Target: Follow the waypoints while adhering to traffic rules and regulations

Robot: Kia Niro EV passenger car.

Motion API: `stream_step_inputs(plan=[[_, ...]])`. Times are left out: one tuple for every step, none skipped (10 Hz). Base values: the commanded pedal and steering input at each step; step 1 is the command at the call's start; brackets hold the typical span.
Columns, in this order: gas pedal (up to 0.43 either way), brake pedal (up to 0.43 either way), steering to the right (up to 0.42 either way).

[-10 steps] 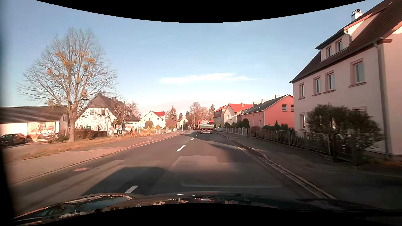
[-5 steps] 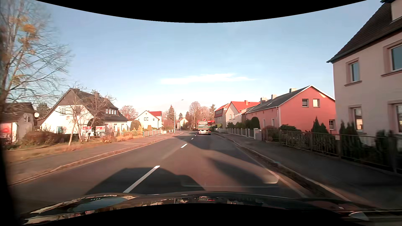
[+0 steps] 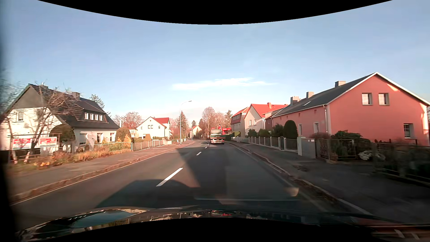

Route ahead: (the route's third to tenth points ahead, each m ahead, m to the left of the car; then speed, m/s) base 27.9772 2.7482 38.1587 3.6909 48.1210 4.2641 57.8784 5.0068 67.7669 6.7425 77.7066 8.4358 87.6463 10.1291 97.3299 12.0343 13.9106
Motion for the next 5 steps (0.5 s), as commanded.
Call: stream_step_inputs(plan=[[0.118,0.0,-0.011],[0.118,0.0,-0.012],[0.118,0.0,-0.013],[0.118,0.0,-0.013],[0.118,0.0,-0.013]])
